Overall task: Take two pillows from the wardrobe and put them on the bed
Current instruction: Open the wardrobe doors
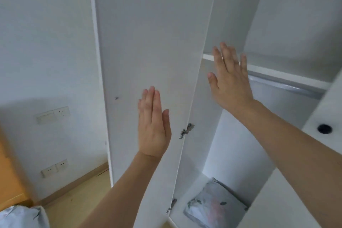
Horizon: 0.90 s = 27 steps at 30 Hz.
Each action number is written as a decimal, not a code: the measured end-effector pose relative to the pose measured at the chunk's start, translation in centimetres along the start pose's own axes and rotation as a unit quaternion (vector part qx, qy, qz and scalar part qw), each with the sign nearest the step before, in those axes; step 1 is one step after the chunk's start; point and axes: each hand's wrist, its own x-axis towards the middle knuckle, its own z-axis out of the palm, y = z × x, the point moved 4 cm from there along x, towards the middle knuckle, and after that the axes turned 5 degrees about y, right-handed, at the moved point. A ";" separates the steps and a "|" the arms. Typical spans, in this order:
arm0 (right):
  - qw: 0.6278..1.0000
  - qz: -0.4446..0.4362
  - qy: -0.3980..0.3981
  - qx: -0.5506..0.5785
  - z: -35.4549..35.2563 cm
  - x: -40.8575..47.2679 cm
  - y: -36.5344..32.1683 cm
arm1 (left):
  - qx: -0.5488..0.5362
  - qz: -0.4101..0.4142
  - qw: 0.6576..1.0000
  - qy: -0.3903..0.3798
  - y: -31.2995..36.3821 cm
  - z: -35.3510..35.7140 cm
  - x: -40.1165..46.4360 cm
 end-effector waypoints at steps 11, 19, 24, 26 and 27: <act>0.941 0.124 -0.006 -0.314 -8.1 -4.3 18.6 | -0.188 0.054 0.940 -0.280 15.9 19.3 -4.1; 0.913 0.190 -0.019 -0.359 -7.8 -5.3 21.8 | -0.418 -0.066 0.778 -0.464 22.1 27.4 -5.5; 0.906 0.205 -0.041 -0.367 -8.3 -5.3 21.3 | -0.510 -0.194 0.685 -0.482 22.9 27.7 -5.6; 0.906 0.205 -0.050 -0.366 -8.9 -5.5 20.6 | -0.520 -0.207 0.660 -0.501 22.3 27.7 -5.6; 0.908 0.208 -0.050 -0.360 -9.3 -5.6 20.2 | -0.525 -0.206 0.646 -0.514 22.1 27.6 -5.5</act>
